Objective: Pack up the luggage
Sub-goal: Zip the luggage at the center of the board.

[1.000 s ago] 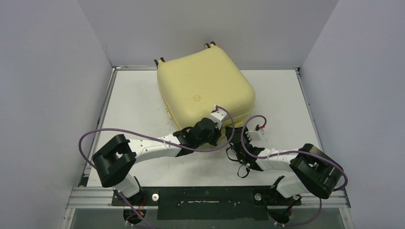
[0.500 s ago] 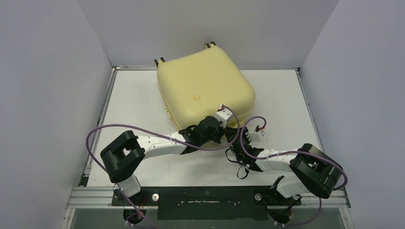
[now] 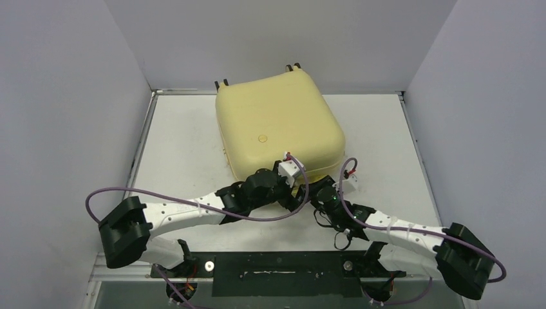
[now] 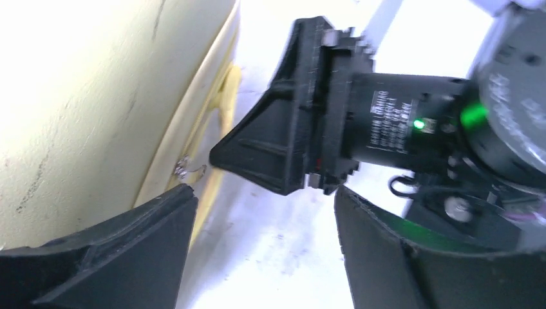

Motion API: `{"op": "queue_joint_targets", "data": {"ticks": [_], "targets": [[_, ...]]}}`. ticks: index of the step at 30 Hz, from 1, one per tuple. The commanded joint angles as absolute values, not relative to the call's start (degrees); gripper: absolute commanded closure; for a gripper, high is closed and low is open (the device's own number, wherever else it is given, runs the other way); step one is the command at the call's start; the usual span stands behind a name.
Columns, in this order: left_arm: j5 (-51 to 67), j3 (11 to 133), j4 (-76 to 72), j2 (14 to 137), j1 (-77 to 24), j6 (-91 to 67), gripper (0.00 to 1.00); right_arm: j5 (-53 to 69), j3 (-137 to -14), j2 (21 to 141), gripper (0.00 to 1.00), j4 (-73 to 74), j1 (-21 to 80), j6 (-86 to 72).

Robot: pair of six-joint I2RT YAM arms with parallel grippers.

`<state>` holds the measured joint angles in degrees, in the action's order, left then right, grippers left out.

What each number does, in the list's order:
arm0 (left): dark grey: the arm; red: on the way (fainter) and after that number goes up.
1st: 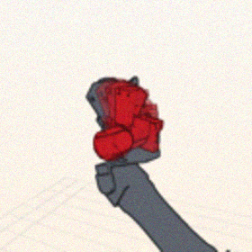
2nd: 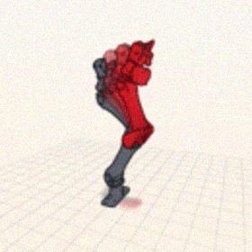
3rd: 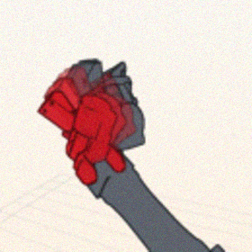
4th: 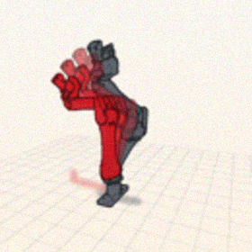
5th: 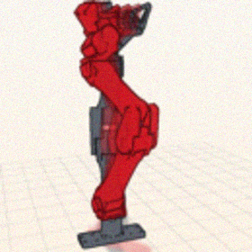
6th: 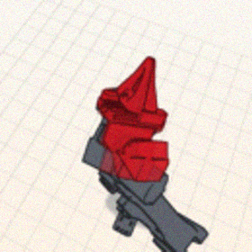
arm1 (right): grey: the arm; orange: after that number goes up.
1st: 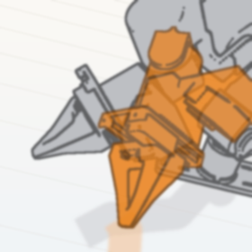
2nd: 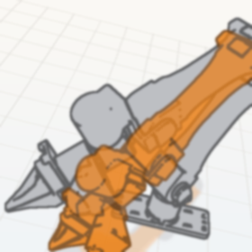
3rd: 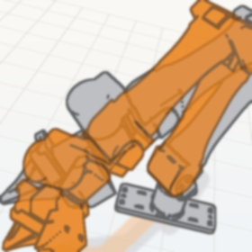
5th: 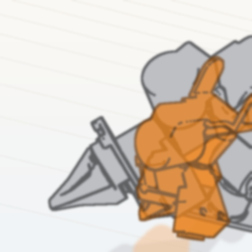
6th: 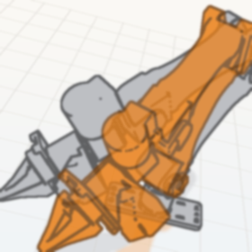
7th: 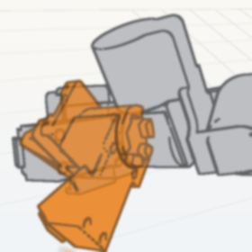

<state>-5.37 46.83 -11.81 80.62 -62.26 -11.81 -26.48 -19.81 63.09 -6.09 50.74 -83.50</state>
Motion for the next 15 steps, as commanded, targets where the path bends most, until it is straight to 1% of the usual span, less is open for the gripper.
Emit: {"op": "queue_joint_targets", "data": {"ticks": [1, 2, 3, 5, 6, 8, 11, 15], "targets": [[0.4, 44.5, -14.2, 71.7, -63.8, -17.0, 0.14, -20.4, -21.8, 52.7, 0.55, 10.0, 52.5, -71.4], [-0.7, 43.7, -13.4, 69.5, -63.8, -17.5, 0.06, -20.7, -23.0, 50.8, 0.51, 12.1, 52.1, -67.9], [-1.0, 42.9, -12.4, 67.6, -63.8, -18.1, 0.03, -20.8, -24.2, 49.1, 0.48, 13.7, 51.9, -64.3], [-2.6, 41.2, -10.9, 62.7, -63.8, -19.6, 0.03, -20.1, -26.7, 47.3, 0.39, 15.4, 51.8, -55.9], [-3.7, 40.1, -10.3, 60.8, -63.8, -20.2, 0.03, -19.6, -28.0, 47.0, 0.37, 16.3, 51.8, -52.3], [-7.0, 37.8, -9.5, 57.2, -63.8, -22.2, 0.03, -18.5, -30.1, 47.1, 0.34, 17.8, 51.8, -45.8], [-13.3, 34.5, -7.9, 53.3, -63.7, -28.0, 0.03, -15.6, -30.5, 47.2, 0.34, 16.6, 51.8, -40.2], [-23.7, 27.5, -6.3, 49.3, -63.7, -43.1, 0.03, -12.3, -27.5, 44.9, 0.34, 9.4, 51.8, -36.9]]}}
